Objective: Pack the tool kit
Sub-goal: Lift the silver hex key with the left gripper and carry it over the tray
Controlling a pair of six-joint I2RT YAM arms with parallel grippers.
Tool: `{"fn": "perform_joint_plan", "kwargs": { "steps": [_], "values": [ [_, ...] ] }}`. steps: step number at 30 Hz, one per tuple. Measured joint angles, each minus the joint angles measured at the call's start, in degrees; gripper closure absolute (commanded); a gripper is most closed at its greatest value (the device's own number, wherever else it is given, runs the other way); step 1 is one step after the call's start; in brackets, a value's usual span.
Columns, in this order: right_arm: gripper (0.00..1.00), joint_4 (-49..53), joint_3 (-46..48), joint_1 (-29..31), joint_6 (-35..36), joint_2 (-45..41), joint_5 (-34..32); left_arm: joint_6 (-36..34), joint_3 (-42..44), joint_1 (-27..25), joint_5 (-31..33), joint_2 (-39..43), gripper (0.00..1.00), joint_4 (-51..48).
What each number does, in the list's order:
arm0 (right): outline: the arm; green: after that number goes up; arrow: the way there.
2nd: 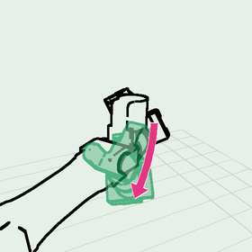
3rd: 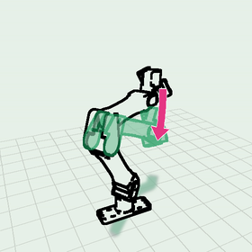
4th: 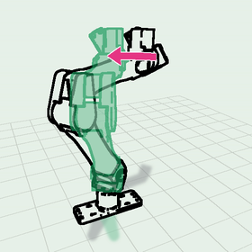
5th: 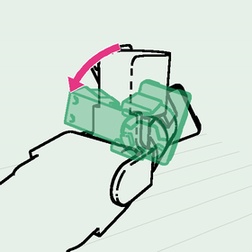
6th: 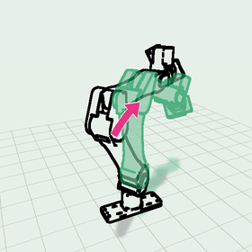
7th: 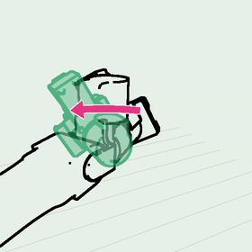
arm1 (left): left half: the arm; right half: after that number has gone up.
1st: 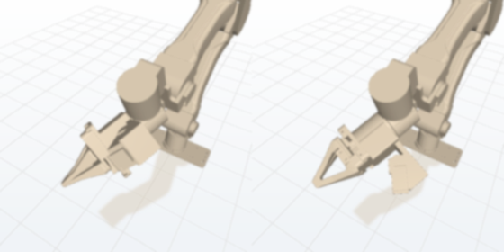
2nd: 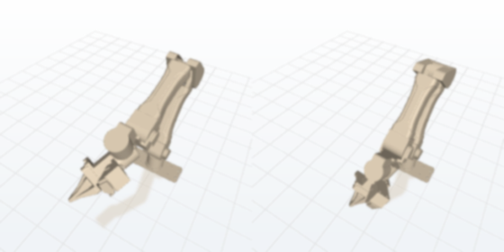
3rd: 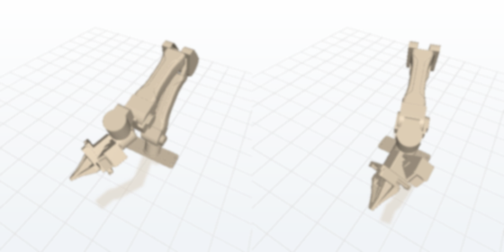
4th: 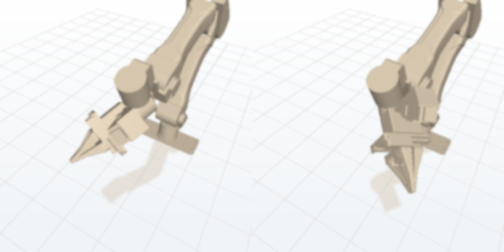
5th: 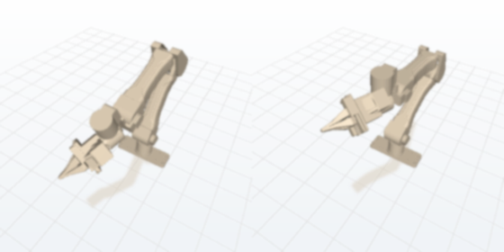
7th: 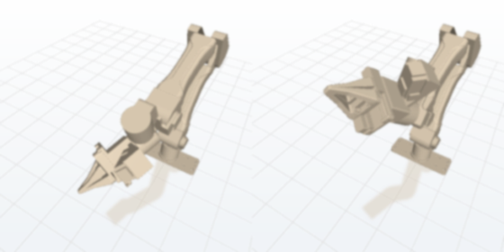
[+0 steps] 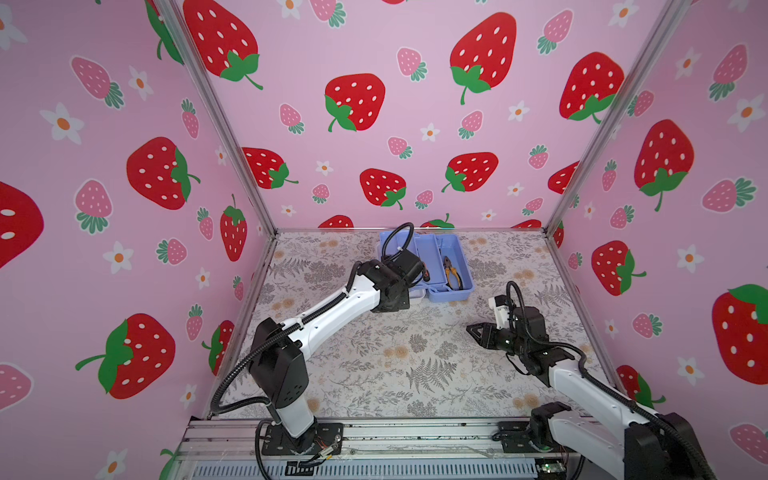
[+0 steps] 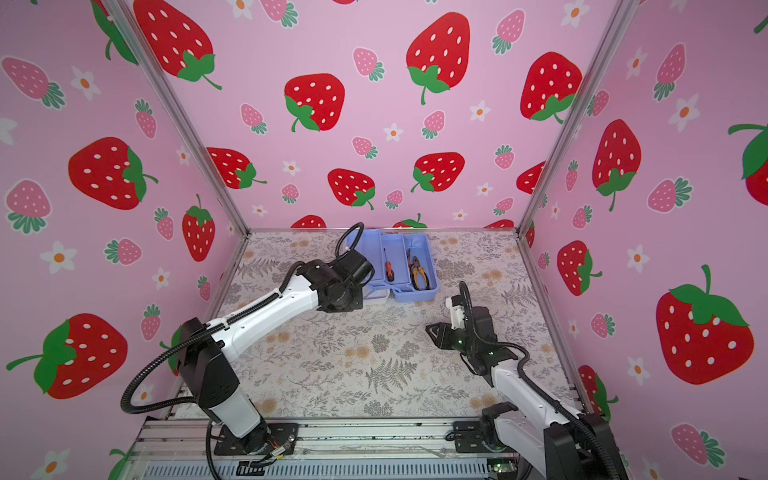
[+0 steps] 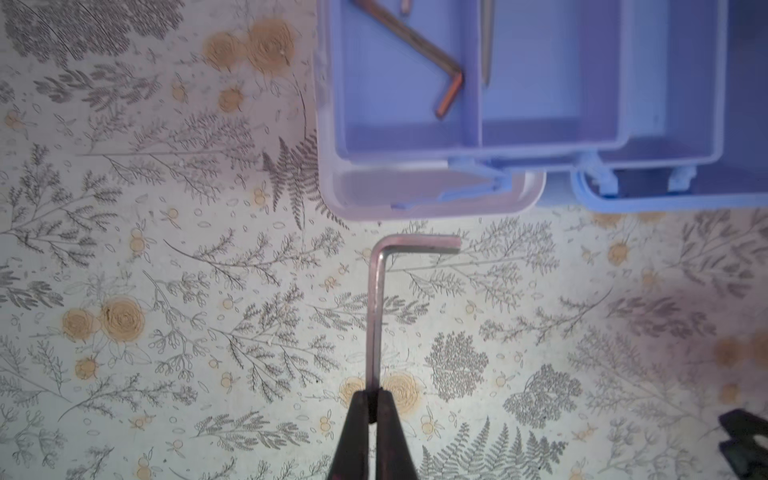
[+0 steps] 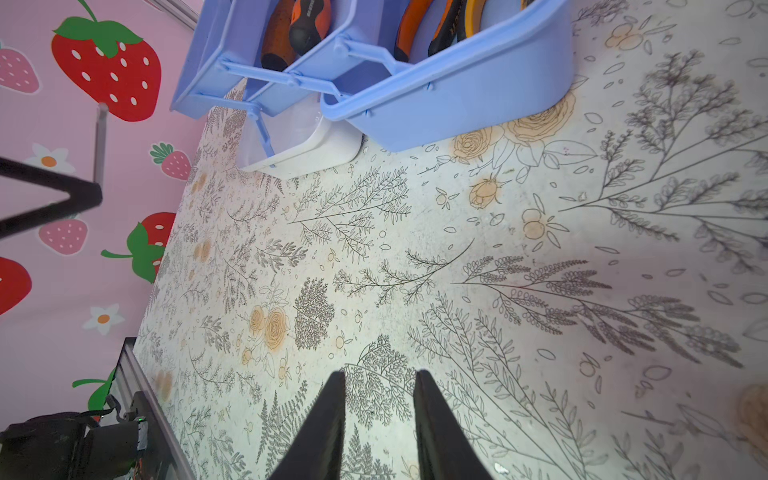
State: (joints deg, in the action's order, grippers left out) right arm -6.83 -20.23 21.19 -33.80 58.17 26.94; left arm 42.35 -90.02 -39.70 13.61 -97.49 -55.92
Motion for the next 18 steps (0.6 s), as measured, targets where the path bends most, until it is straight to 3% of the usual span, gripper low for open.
{"fn": "perform_joint_plan", "kwargs": {
  "steps": [7,18],
  "values": [
    [0.68,0.00,0.00,-0.22,0.02,0.63,0.00,-5.31,-6.14,7.54,-8.48,-1.33,1.00,4.07],
    [0.68,-0.02,0.00,-0.26,0.04,1.97,0.02,-10.03,-21.49,10.10,-14.19,-17.33,1.00,3.28]
  ]
}}
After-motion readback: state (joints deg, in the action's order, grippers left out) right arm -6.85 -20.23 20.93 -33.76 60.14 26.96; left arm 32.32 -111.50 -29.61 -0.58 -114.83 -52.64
